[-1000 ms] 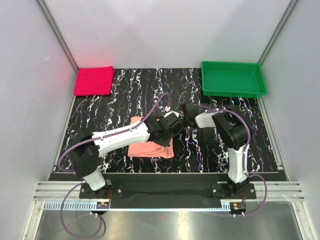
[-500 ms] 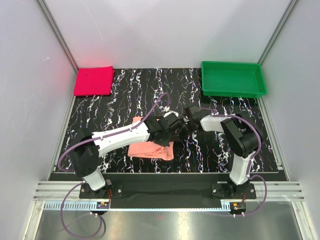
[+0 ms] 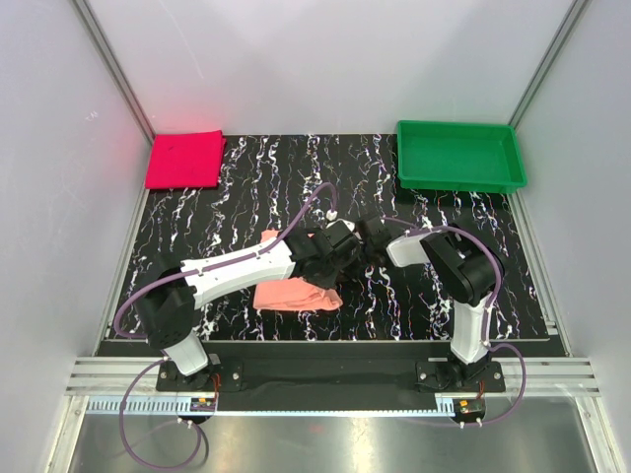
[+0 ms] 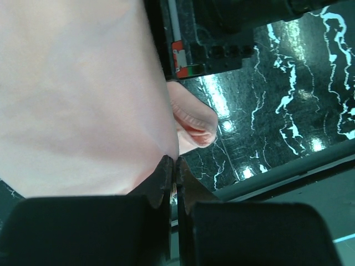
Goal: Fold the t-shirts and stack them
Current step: Fold the tshirt
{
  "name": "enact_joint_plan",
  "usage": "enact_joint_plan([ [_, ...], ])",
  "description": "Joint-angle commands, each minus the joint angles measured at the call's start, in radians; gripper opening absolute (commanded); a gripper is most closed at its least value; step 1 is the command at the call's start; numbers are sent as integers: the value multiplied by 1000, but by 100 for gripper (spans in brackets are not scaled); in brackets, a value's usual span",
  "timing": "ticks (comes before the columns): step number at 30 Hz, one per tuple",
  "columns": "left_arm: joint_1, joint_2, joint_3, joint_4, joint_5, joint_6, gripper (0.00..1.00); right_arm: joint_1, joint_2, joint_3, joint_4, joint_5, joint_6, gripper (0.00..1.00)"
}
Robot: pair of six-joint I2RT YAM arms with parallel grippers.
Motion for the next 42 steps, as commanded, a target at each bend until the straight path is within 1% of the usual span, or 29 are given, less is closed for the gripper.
enact_joint_plan([
  [1,-1,-18,6,71,75,13,0,9,26,-59,-22,50,69,0],
  [6,-1,5,1,100,109,16,0,9,-6,-105,-11,63,91,0],
  [7,-1,12,-7,118,135,16,0,9,-11,-114,-9,63,92,0],
  [11,-3,55,-31,143,160,10,0,11,-23,-122,-14,61,100,0],
  [15,-1,101,-53,177,161,19,0,3,-80,-115,-95,86,68,0],
  [16,-1,104,-57,197,176,19,0,-3,-94,-111,-156,92,54,2],
  [17,-1,94,-62,204,205,19,3,-14,-104,-105,-183,98,20,4],
  [18,-1,85,-70,211,221,19,10,-21,-129,-100,-213,100,0,6],
  [20,-1,43,-82,212,225,22,22,-46,-160,-83,-311,122,-70,13],
  [21,4,-16,-96,212,229,22,35,-55,-193,-77,-345,132,-96,16],
  [22,10,-56,-100,208,226,19,40,-66,-213,-69,-405,138,-147,18],
  [23,16,-92,-103,200,227,19,44,-83,-235,-65,-433,150,-171,22],
  [24,34,-163,-105,194,239,24,49,-90,-277,-60,-465,161,-198,25],
  [25,46,-199,-105,173,247,27,49,-98,-295,-48,-529,175,-248,27],
  [26,62,-233,-110,165,252,22,50,-101,-313,-39,-560,179,-276,33],
  [27,97,-272,-117,160,259,22,51,-101,-339,-30,-586,181,-305,35],
  [28,117,-335,-138,145,270,19,50,-101,-348,-16,-615,151,-349,36],
  [29,140,-365,-148,131,268,10,49,-101,-356,-13,-623,129,-368,36],
  [30,196,-383,-160,113,270,7,47,-101,-370,1,-638,120,-379,38],
  [31,227,-397,-198,94,281,7,41,-101,-377,4,-644,92,-396,39],
  [32,284,-397,-221,94,297,17,38,-97,-387,7,-634,68,-405,39],
  [34,330,-367,-279,102,369,25,32,-77,-379,44,-629,-3,-420,39],
  [35,353,-353,-297,111,399,25,31,-63,-346,70,-641,-23,-429,38],
  [36,356,-334,-309,120,428,25,29,-48,-327,126,-652,-38,-436,35],
  [38,356,-307,-347,152,440,7,27,-18,-293,170,-683,-72,-440,34],
  [39,356,-305,-353,165,439,-2,27,-18,-296,168,-690,-77,-428,39],
  [40,356,-305,-360,177,442,-13,27,-20,-307,168,-701,-53,-416,48],
  [42,356,-314,-358,185,443,-21,27,-18,-335,152,-701,-46,-419,57],
])
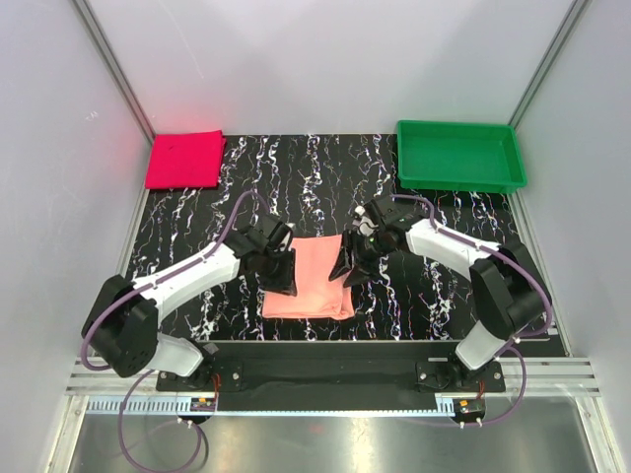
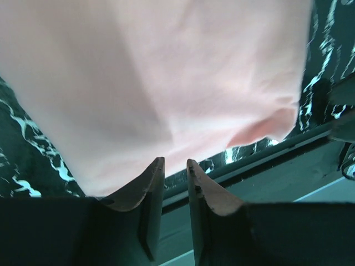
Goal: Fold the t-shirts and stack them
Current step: Fold the tshirt
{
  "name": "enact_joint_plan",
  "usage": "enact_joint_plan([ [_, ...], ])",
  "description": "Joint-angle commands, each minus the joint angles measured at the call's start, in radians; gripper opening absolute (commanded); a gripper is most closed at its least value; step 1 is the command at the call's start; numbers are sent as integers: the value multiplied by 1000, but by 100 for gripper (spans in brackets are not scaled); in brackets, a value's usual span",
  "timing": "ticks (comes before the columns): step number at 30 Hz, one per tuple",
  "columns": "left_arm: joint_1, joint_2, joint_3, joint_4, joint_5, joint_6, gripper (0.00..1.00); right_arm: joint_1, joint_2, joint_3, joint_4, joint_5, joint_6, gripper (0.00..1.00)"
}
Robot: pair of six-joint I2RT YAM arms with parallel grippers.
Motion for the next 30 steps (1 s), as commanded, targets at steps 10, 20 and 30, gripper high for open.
enact_joint_plan([
  [10,-3,11,-62,117,49,-47,26,63,93,17,83,-226,28,29],
  [20,-3,79,-102,146,23,-50,25,66,119,-128,34,-172,-67,24],
  [30,-4,52,-91,104,5,-44,22,19,7,-366,49,-105,-35,25],
])
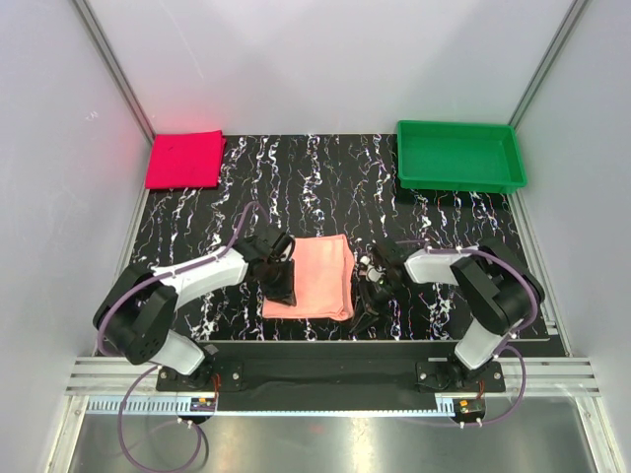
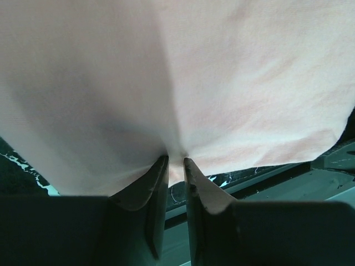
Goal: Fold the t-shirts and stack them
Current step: Fold the tshirt
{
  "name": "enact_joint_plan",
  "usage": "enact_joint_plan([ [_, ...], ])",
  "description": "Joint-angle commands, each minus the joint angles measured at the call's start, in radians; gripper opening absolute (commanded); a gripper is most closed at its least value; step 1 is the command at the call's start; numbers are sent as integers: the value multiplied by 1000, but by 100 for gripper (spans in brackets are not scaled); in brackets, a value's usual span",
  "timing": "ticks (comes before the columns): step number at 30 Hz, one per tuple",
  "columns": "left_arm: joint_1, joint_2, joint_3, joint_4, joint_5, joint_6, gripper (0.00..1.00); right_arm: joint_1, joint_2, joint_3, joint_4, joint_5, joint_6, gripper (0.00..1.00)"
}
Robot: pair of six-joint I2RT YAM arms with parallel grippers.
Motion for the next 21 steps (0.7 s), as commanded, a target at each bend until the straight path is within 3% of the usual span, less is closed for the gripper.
enact_joint_plan([
  [1,-4,-55,30,-29,-17,1,23,-19,-90,-29,-79,55,35,26],
  [8,-42,-134,209,-82,20,11,45,-128,-218,112,-197,147,6,55],
  [9,-65,-117,232,-77,6,19,53,-180,-216,123,-193,147,4,56],
  [13,-82,-39,309,22,-19,-13,64,-271,-125,173,-113,114,18,50],
  [17,-99,58,421,12,-75,-33,62,-283,18,313,-4,71,41,48],
  [21,-102,32,417,-22,-132,-56,60,-280,129,431,4,57,37,58],
])
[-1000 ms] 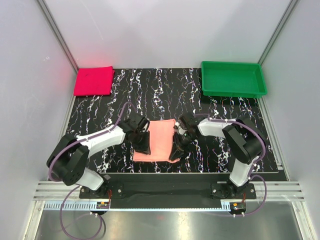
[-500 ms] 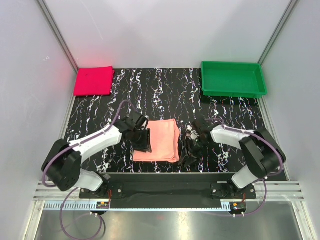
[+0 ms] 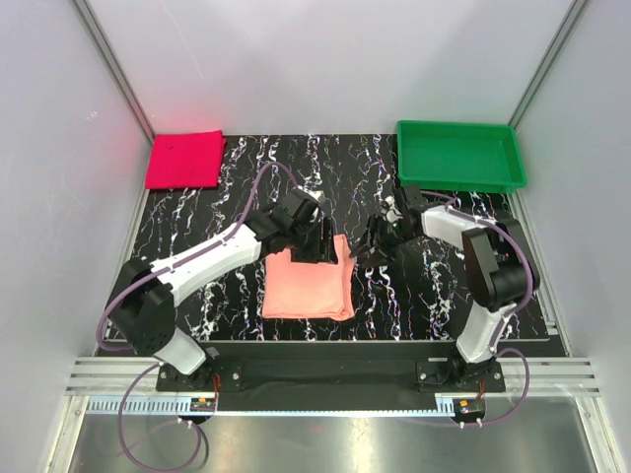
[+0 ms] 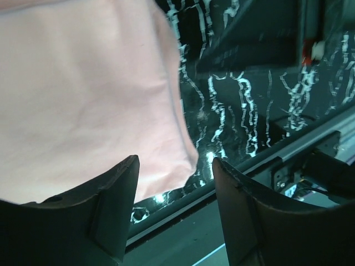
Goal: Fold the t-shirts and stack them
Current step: Fold the tshirt
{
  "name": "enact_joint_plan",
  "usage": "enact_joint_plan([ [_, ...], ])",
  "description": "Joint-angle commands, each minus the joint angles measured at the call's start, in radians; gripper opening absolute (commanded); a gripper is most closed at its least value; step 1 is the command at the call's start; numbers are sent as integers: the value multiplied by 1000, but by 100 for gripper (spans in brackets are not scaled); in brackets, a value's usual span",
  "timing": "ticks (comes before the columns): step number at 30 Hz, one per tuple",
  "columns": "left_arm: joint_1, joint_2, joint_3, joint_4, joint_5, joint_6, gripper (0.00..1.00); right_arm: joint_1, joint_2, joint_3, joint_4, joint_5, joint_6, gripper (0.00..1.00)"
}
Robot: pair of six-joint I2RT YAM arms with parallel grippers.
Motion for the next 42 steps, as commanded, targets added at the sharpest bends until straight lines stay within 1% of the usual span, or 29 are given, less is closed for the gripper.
enact_joint_plan([
  [1,-4,-43,24,-26,-90,-23,60,9,60,108,48,-37,-1,61],
  [4,8,-75,8,-75,-144,-13,60,23,121,195,8,-6,-32,64],
  [9,49,-158,-44,-158,-229,-9,61,34,207,271,-21,18,-52,66],
  [12,97,-224,-87,-175,-241,3,62,52,264,327,-47,34,-67,64],
  [16,131,-290,-128,-206,-259,9,63,66,327,404,-99,69,-103,61],
  [17,135,-314,-142,-209,-261,9,63,66,333,415,-104,73,-110,58],
  [18,144,-327,-150,-212,-264,7,63,68,339,426,-108,74,-116,50],
  [19,146,-336,-156,-215,-275,6,63,66,356,461,-119,81,-126,40],
  [20,151,-347,-168,-219,-284,4,64,66,367,487,-169,134,-162,29],
  [21,160,-350,-173,-224,-290,1,64,66,388,514,-197,167,-181,16],
  [22,164,-351,-177,-241,-310,-2,64,68,400,577,-248,196,-201,14],
  [23,171,-347,-183,-249,-318,-6,65,66,416,616,-277,263,-243,13],
  [24,178,-342,-199,-252,-321,-12,65,66,449,655,-298,280,-264,12],
  [25,181,-336,-208,-252,-325,-16,65,68,466,732,-324,285,-299,9],
  [27,183,-310,-240,-243,-324,-28,68,71,532,818,-348,273,-314,5],
  [28,183,-305,-252,-223,-325,-34,70,69,555,909,-369,255,-316,5],
  [29,183,-298,-272,-215,-327,-51,75,78,580,962,-383,227,-319,5],
  [30,186,-293,-280,-204,-325,-55,77,85,627,1019,-400,221,-324,5],
  [31,186,-290,-289,-175,-309,-57,79,95,650,1136,-436,213,-331,8],
  [33,186,-278,-298,-158,-293,-60,80,130,733,1278,-496,202,-366,28],
  [34,186,-276,-301,-131,-275,-57,80,141,762,1440,-583,205,-374,36],
  [35,186,-276,-315,-112,-259,-43,80,143,784,1510,-622,227,-361,49],
  [36,186,-276,-323,-86,-240,-34,80,135,793,1554,-650,245,-341,52],
  [37,186,-278,-334,-30,-195,-26,79,128,778,1565,-680,283,-310,55],
  [38,186,-279,-349,-3,-177,-22,77,123,751,1537,-682,302,-298,59],
  [39,184,-281,-360,32,-148,-22,75,114,667,1485,-675,323,-284,61],
  [40,184,-279,-369,111,-93,-22,69,99,616,1337,-629,331,-264,61],
  [41,183,-270,-377,144,-75,-25,67,89,561,1249,-597,305,-261,61],
  [42,178,-261,-374,164,-66,-26,66,82,455,1166,-566,291,-256,61],
])
